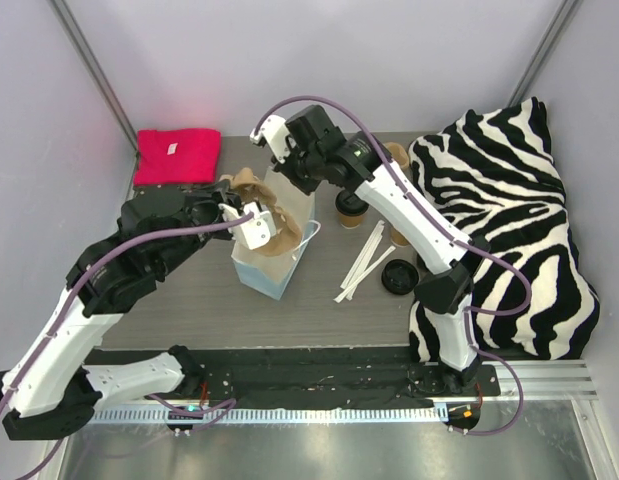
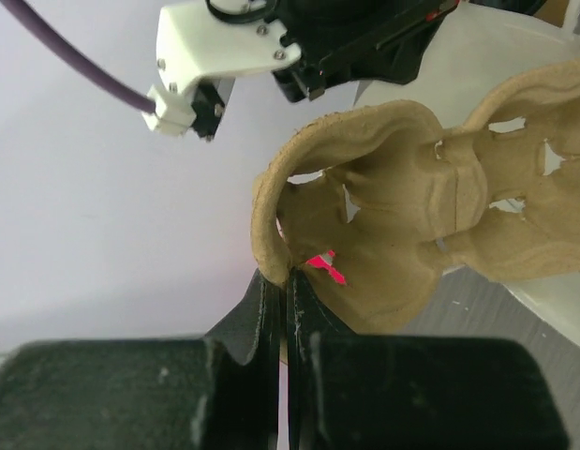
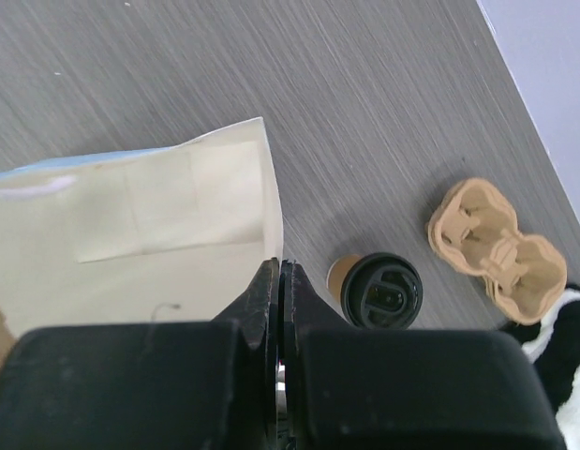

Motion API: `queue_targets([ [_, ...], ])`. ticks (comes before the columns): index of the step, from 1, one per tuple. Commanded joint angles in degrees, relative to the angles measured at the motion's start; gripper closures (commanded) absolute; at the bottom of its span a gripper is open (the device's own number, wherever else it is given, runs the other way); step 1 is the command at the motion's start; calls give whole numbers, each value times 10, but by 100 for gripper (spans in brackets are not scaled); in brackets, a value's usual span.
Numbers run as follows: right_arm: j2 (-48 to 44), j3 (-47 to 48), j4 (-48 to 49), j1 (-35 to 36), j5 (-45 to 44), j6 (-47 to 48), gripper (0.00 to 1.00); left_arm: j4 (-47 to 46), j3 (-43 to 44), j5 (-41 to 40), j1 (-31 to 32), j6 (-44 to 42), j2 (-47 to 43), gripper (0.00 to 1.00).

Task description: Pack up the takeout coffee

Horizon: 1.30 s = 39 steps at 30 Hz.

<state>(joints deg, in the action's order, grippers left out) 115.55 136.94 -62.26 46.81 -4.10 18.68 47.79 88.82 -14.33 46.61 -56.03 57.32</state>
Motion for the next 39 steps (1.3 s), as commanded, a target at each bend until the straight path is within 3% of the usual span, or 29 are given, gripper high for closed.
queue_targets([
  [1,-28,23,-3,7,61,43,99,-33,3,-9,24,-61,-9,100],
  [11,-57,2,-35,42,74,133,99,-41,26,-1,35,-132,2,100],
  [16,-75,-31,-7,44,83,142,99,-29,33,42,34,-118,-22,100],
  [21,-75,-32,-1,49,81,149,99,-33,49,28,34,-129,-20,100],
  [27,-77,-33,-5,50,85,156,99,-75,-3,7,34,-176,-38,100],
  [32,-85,-44,-4,50,92,162,99,-62,22,4,35,-167,-27,100],
  [34,-83,-39,-4,51,91,163,99,-101,-7,1,34,-189,-37,100],
  [39,-76,-15,-8,55,99,165,99,-86,-35,44,34,-206,-52,100],
])
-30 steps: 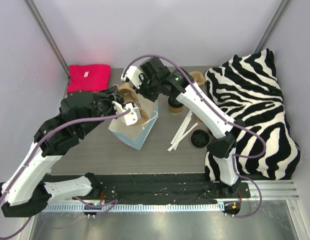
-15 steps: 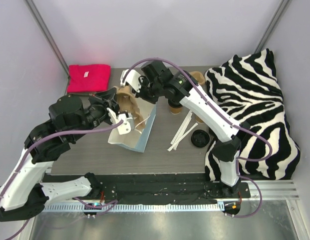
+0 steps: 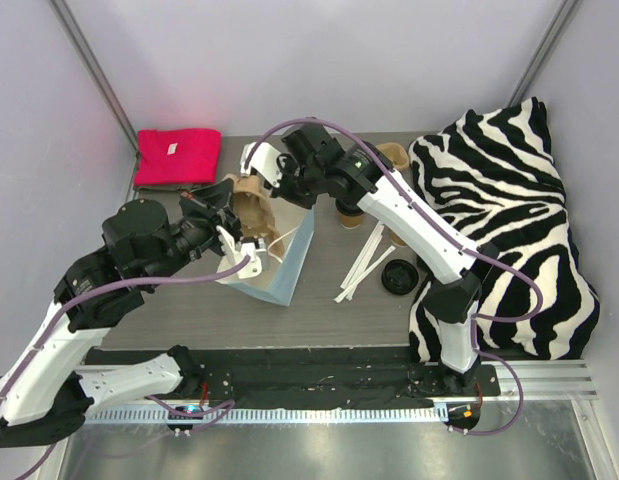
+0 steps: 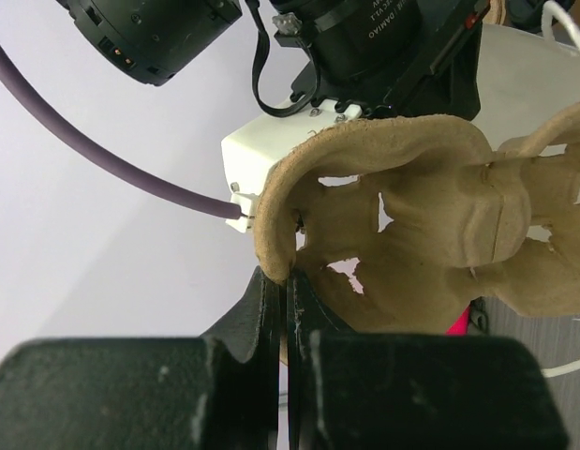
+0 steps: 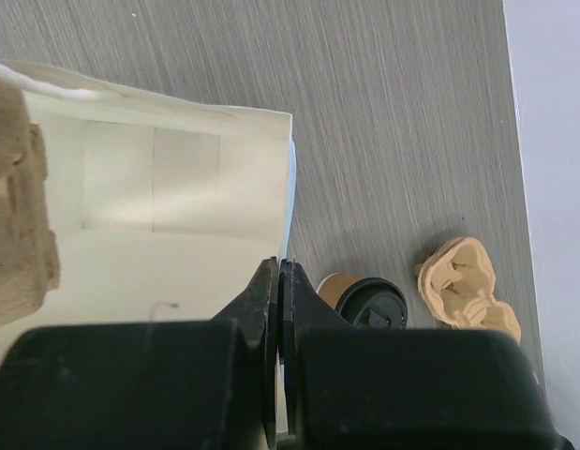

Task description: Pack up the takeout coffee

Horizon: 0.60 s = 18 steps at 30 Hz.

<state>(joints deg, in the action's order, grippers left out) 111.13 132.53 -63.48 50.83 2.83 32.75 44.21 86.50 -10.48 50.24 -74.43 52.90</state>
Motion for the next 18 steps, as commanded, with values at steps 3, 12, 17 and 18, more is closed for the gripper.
queue_targets([
  [3,-29,37,-3,18,38,23,99,-44,-21,26,-1,-5,-9,100],
  [12,-45,21,-4,20,73,34,99,-44,-70,46,25,-8,-3,100],
  [17,-48,22,-5,21,84,46,99,-41,-106,45,46,-29,-9,100],
  [18,-49,21,-5,21,87,47,99,-40,-109,45,52,-32,-10,100],
])
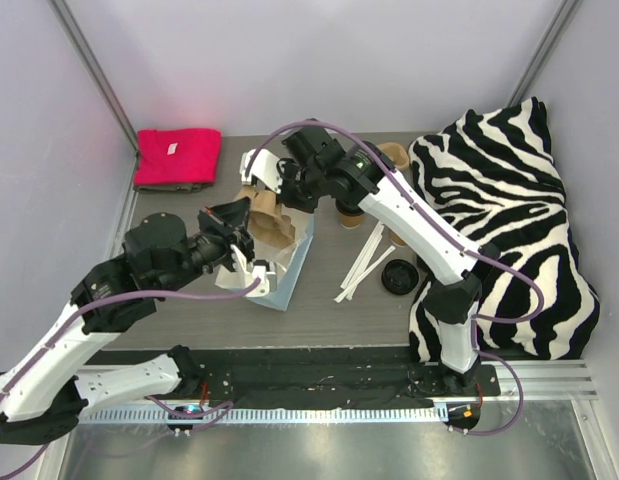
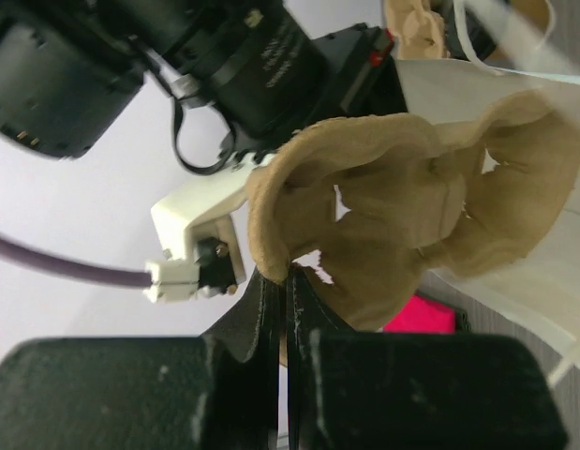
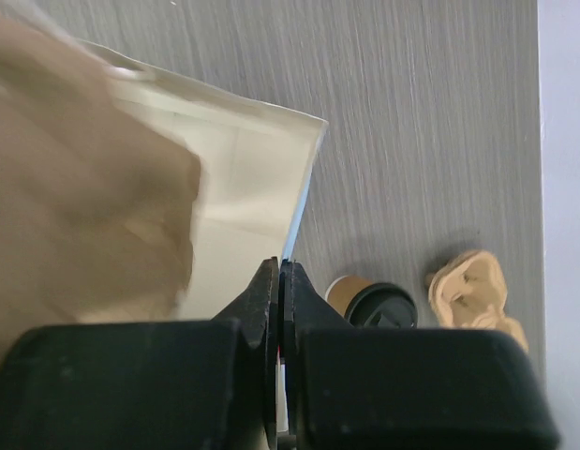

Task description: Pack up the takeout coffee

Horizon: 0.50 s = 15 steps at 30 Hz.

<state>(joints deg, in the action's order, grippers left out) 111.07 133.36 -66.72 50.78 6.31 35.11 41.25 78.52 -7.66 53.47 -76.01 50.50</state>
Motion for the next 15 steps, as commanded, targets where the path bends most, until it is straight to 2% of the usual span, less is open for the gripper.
queue_targets([
  [1,-49,12,28,22,52,25,99,-9,-31,17,22,-16,14,100],
  [15,-53,9,40,21,41,38,99,73,0,-1,62,51,39,100],
])
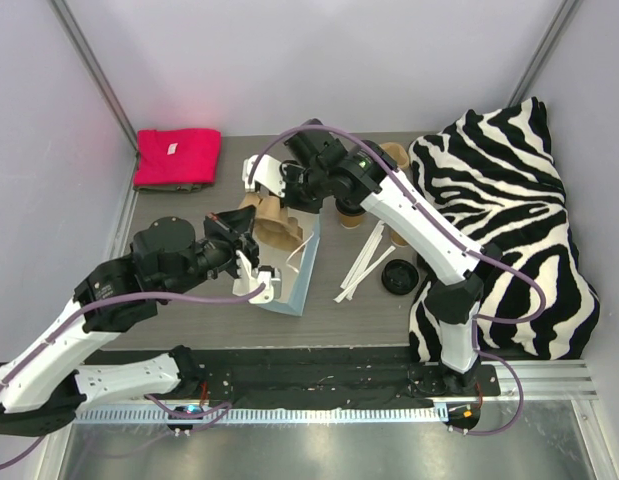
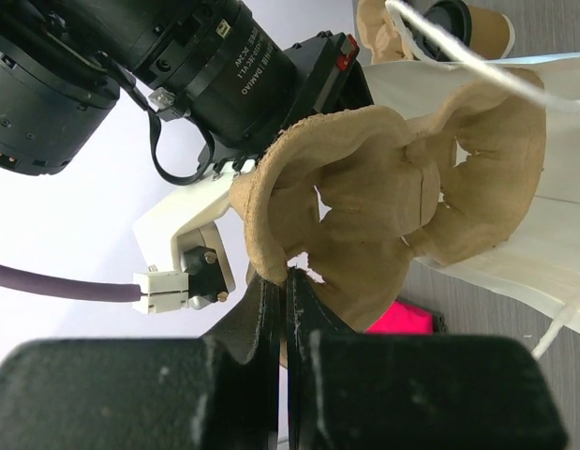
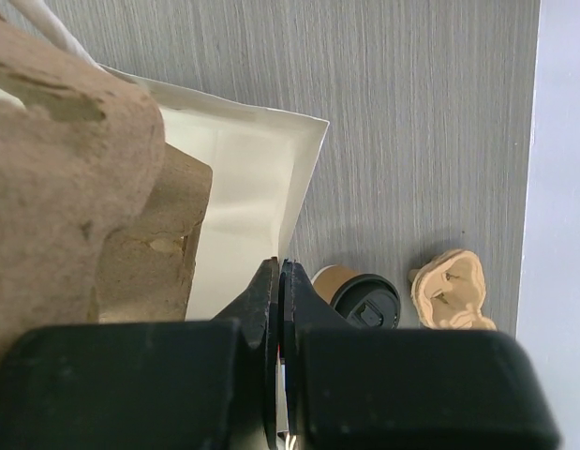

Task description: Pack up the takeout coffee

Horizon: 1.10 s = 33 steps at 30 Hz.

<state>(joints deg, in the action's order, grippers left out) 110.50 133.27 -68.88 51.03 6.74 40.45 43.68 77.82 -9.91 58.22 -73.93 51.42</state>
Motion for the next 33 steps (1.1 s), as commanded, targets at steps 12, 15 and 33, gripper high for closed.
queue_targets([
  [12,-60,-26,105,-24,47,-65,99,69,10,-5,15,23,-31,100],
  [15,-58,-26,110,-24,48,-65,99,62,11,5,15,19,-32,100],
  [33,-61,-16,92,-12,49,-78,99,106,9,-37,31,51,51,100],
])
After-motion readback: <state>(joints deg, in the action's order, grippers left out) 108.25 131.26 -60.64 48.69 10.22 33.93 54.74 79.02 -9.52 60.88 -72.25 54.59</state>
